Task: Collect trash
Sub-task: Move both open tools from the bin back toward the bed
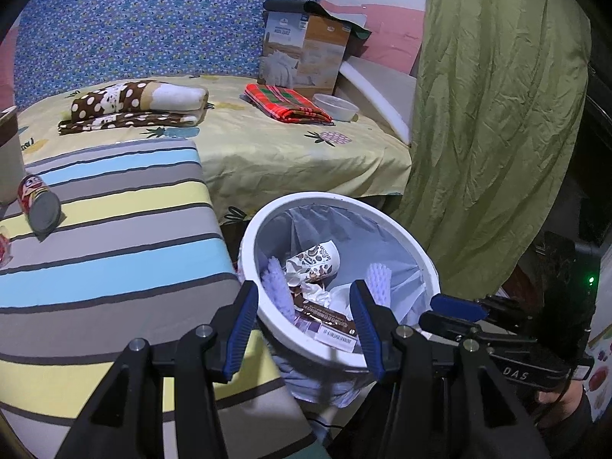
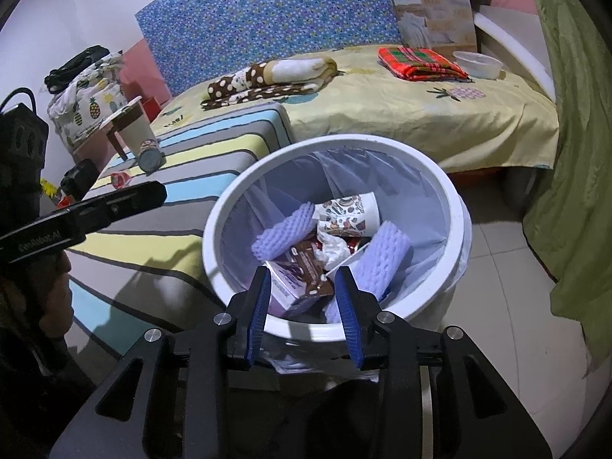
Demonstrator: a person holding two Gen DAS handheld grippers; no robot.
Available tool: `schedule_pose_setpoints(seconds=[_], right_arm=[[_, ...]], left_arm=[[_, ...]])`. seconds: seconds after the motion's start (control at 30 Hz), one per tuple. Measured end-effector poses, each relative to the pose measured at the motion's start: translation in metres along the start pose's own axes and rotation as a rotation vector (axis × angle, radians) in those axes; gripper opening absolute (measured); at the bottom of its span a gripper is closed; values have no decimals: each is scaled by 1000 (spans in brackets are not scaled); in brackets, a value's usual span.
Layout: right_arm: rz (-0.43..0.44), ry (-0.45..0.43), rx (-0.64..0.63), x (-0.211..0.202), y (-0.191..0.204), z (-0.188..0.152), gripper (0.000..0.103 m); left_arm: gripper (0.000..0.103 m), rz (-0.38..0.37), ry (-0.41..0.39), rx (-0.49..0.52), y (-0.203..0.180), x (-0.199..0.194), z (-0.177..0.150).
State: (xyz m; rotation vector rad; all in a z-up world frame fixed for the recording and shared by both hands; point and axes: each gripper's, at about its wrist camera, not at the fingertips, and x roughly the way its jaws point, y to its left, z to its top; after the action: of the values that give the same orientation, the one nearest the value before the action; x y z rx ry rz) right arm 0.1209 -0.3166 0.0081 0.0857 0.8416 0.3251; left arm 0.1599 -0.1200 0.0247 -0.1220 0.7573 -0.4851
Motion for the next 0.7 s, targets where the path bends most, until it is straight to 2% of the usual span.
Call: schedule_pose_setpoints(seconds=[0.5, 0.7], right_arm=[[57, -59, -78, -6, 36, 14, 37], [106, -40, -123, 5, 57, 21, 37]], left_arm=[[52, 45, -37, -57, 22, -41, -13], [52, 107, -46, -79, 38, -56, -20]])
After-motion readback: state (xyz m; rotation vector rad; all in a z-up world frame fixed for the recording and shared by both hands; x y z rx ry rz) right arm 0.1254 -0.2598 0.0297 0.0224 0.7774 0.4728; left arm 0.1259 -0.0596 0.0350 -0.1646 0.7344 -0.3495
